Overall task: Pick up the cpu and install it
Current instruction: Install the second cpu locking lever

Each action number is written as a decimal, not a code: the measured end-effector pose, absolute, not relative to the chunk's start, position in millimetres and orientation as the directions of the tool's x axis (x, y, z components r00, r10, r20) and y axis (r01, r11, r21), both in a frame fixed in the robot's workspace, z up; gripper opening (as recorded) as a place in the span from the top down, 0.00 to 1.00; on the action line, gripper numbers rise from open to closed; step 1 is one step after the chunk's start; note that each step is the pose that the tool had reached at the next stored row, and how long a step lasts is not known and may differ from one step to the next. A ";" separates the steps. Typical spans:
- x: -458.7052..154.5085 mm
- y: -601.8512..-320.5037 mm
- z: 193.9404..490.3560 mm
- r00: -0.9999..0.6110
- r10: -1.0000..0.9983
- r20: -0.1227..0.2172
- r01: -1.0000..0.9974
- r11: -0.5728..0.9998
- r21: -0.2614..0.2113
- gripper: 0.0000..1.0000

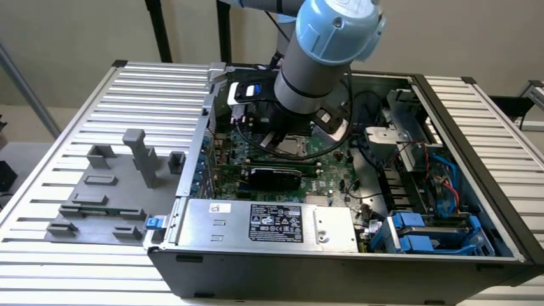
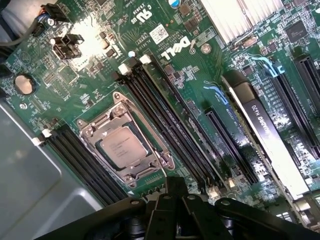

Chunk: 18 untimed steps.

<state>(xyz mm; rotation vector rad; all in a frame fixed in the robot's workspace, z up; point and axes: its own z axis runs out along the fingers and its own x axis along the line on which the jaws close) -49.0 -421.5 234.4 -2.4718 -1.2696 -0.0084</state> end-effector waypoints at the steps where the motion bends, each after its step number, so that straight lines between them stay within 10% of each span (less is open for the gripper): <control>1: -49.0 -421.0 232.9 0.596 0.785 0.167 0.788 -0.531 -0.313 0.89; 18: -58.6 -414.0 210.3 0.596 0.786 0.165 0.787 -0.532 -0.311 0.89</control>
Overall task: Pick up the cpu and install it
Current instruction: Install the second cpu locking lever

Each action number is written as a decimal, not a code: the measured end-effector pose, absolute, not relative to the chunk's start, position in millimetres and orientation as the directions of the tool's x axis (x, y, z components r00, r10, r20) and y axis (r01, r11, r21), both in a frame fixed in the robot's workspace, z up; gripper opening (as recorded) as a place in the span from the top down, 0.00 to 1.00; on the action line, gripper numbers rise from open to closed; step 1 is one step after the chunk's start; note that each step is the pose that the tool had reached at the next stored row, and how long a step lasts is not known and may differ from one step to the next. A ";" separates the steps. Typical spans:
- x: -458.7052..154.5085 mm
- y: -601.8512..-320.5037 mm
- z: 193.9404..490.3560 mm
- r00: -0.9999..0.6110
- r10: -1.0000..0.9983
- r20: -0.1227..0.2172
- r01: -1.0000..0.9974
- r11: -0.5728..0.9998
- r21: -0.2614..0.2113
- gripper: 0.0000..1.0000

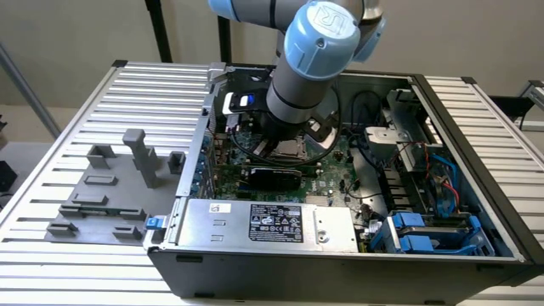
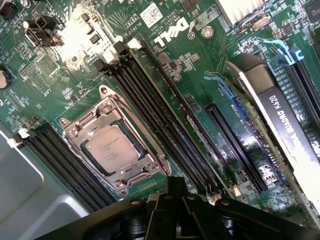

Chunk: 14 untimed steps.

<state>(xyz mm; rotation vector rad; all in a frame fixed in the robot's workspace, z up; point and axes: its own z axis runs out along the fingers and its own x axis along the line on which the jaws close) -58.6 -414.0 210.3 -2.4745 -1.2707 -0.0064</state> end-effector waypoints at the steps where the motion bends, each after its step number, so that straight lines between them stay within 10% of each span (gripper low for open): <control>1: -58.6 -413.8 209.8 0.596 0.786 0.165 0.788 -0.532 -0.311 0.89; 14: -58.7 -410.2 205.9 0.596 0.786 0.164 0.787 -0.532 -0.311 0.89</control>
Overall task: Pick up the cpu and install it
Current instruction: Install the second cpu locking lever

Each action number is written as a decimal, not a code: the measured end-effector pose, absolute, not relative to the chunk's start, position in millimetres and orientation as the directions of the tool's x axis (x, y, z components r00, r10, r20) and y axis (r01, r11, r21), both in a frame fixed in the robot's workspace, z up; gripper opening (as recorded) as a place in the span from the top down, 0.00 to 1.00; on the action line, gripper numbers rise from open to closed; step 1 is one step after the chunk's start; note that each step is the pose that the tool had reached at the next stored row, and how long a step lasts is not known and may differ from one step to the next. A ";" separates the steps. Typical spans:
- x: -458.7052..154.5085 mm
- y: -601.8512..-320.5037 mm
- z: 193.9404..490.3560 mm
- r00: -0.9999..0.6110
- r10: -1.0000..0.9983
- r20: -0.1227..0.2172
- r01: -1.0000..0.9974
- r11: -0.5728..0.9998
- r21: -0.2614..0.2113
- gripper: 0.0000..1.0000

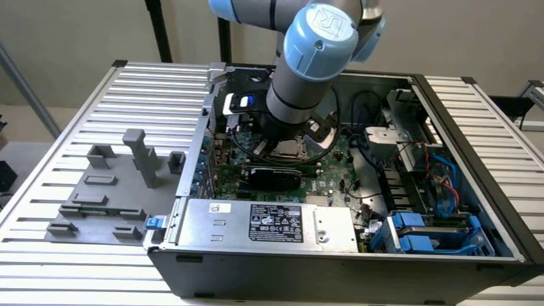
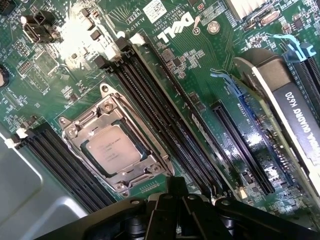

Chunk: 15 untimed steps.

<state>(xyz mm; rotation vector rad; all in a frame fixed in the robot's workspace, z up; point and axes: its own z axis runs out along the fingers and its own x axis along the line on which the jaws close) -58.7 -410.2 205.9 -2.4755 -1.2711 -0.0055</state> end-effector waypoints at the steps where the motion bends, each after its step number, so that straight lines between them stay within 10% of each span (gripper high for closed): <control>1: -58.7 -410.1 205.5 0.596 0.786 0.164 0.787 -0.532 -0.311 0.89; 15: -58.9 -410.2 196.3 0.596 0.786 0.164 0.787 -0.532 -0.311 0.89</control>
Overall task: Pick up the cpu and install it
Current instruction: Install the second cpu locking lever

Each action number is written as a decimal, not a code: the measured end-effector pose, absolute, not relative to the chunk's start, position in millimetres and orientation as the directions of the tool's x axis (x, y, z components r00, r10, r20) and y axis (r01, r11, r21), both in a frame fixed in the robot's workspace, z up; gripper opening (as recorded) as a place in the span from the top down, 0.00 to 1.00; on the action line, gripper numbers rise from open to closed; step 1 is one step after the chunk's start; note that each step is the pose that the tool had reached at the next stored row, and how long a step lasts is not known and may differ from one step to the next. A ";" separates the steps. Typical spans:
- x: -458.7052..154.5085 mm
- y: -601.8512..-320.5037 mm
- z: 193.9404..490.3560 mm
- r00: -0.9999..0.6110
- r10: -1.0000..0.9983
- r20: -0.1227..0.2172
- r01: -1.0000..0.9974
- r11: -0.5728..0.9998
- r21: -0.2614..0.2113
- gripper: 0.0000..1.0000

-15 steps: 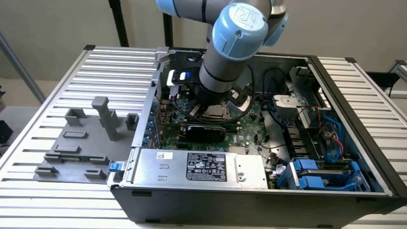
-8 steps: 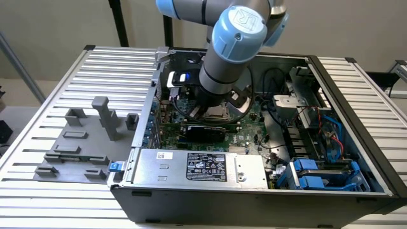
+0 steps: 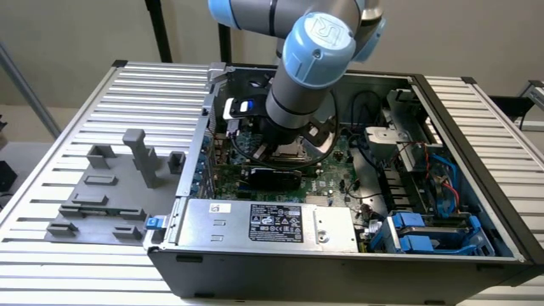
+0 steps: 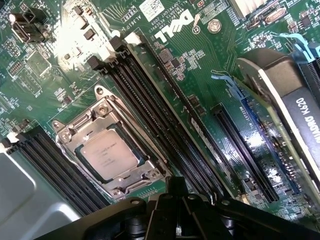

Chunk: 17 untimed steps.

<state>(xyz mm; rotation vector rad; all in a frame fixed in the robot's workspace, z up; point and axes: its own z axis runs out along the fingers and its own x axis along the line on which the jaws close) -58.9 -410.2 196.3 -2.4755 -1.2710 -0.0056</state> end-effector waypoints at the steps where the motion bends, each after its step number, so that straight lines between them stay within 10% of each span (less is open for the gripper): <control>1: -58.9 -410.0 196.0 0.596 0.786 0.164 0.787 -0.532 -0.311 0.89; 17: -60.6 -404.0 190.2 0.596 0.787 0.159 0.787 -0.534 -0.307 0.89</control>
